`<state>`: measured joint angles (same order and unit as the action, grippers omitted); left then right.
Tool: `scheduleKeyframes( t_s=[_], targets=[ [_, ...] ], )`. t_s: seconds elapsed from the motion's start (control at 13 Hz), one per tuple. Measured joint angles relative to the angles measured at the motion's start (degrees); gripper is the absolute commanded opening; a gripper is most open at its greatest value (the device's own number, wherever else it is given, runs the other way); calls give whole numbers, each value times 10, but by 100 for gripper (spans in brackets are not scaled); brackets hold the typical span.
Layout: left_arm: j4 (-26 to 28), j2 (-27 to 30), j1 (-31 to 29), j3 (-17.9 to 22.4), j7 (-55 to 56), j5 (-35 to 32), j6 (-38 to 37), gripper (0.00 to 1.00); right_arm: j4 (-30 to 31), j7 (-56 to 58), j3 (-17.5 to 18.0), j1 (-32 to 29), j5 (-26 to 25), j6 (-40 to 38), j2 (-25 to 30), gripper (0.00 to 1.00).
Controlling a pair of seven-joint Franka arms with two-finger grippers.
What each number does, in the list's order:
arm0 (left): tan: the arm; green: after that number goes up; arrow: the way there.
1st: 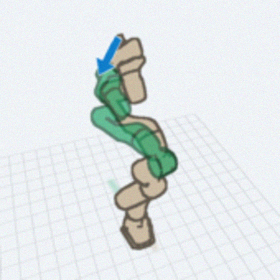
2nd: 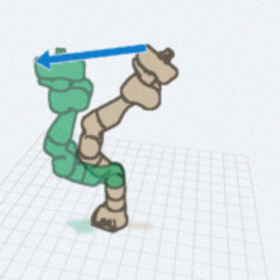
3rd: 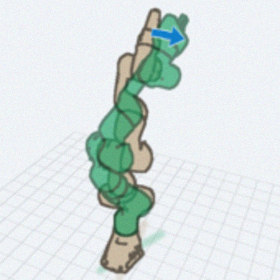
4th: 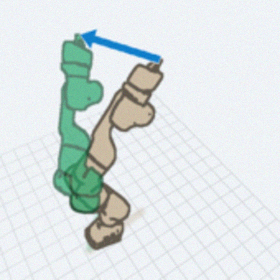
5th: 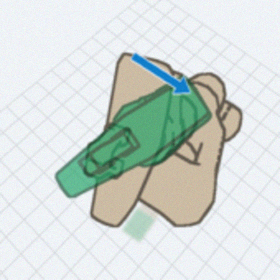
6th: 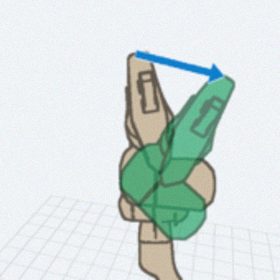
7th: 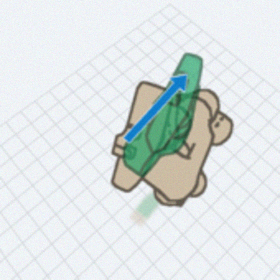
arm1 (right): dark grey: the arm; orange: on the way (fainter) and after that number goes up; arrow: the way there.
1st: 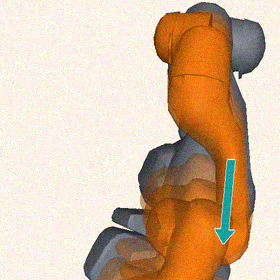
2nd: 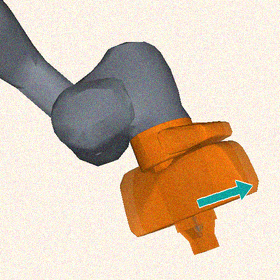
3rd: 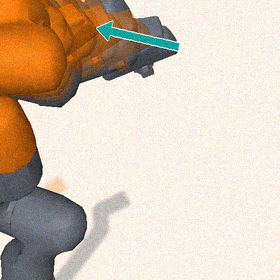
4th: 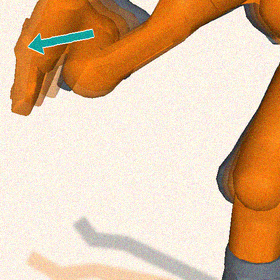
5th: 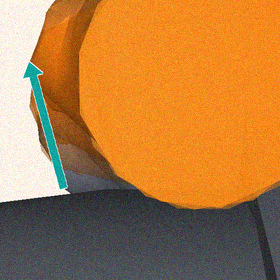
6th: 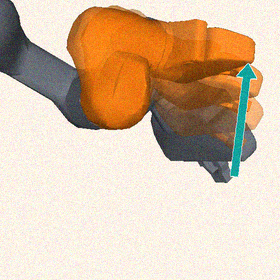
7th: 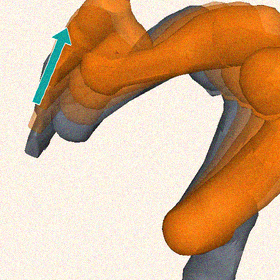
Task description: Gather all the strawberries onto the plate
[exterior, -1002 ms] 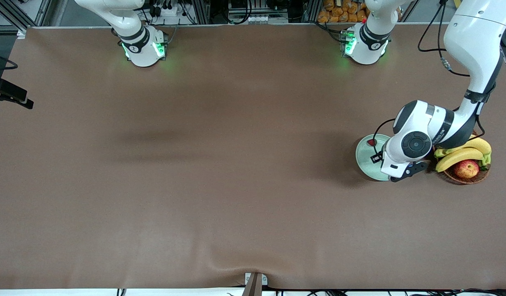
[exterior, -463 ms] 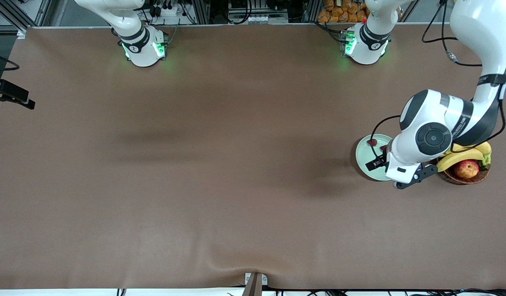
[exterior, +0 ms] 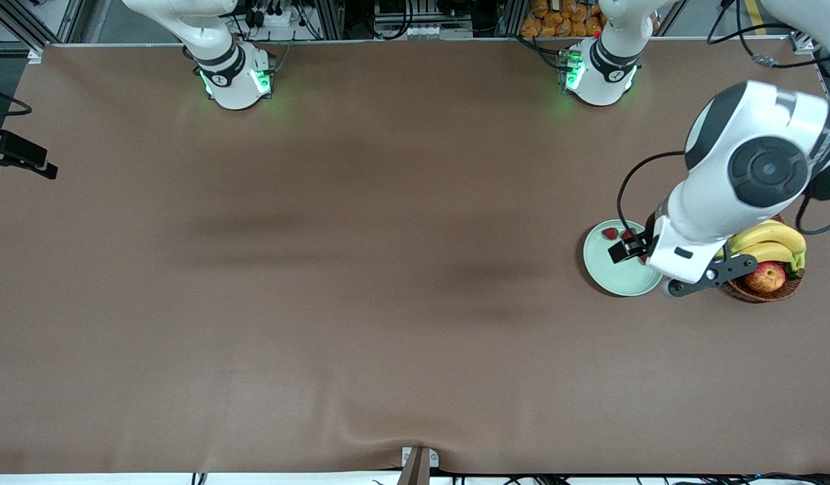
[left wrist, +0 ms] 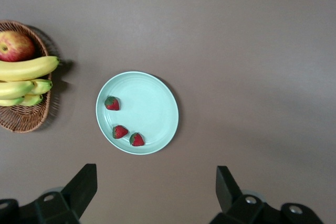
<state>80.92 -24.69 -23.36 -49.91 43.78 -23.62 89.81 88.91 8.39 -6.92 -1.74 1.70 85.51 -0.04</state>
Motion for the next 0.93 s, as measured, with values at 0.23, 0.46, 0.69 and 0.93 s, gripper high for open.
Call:
scheduleKeyframes(
  t_s=[0.23,0.46,0.69,0.93],
  targets=[
    [-17,33,1,-15,-16,10,-19,100,0,0,0,0,0,0,0,100],
    [-17,66,-7,-15,-22,40,-24,100,0,0,0,0,0,0,0,100],
    [-17,84,-12,-10,-54,71,-24,100,0,0,0,0,0,0,0,100],
    [-17,140,58,129,-156,148,-35,100,0,0,0,0,0,0,0,100]
  ],
)
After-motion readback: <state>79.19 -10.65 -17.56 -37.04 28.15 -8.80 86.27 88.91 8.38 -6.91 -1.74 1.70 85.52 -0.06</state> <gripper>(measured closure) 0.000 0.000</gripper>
